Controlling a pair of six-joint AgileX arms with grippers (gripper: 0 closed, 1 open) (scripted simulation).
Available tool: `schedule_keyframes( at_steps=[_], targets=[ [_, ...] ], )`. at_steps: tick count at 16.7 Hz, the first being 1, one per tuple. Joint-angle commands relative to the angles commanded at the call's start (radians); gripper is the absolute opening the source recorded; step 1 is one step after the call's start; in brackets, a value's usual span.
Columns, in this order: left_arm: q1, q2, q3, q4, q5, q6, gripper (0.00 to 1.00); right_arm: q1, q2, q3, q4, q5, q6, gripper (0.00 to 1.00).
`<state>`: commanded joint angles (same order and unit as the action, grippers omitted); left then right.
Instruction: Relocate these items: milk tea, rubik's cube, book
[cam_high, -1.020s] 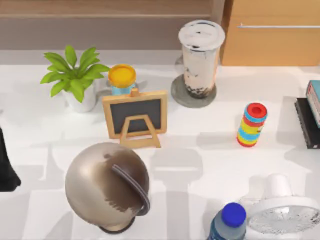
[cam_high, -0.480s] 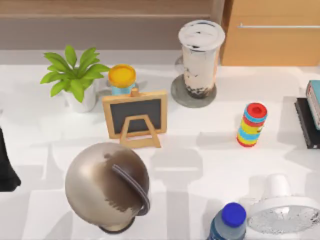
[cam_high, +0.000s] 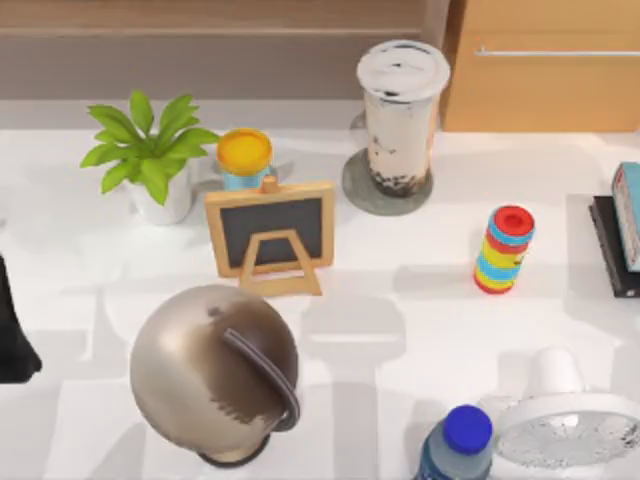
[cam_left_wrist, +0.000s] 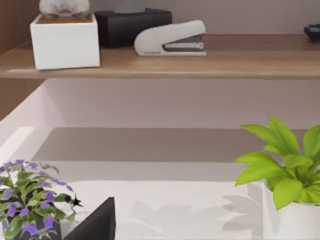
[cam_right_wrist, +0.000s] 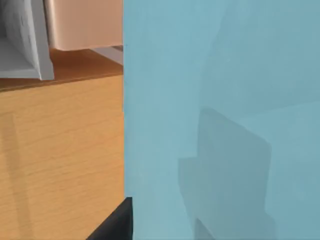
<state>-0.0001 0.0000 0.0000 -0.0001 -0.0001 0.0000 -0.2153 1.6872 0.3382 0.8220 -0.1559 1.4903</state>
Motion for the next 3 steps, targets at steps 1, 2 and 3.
schedule_keyframes(
  at_steps=[1,2,3],
  targets=[
    [0.000,0.000,0.000,0.000,0.000,0.000,1.00,0.000,0.000,0.000,0.000,0.000,0.000,1.00],
    [0.000,0.000,0.000,0.000,0.000,0.000,1.00,0.000,0.000,0.000,0.000,0.000,0.000,1.00],
    [0.000,0.000,0.000,0.000,0.000,0.000,1.00,0.000,0.000,0.000,0.000,0.000,0.000,1.00]
  ],
)
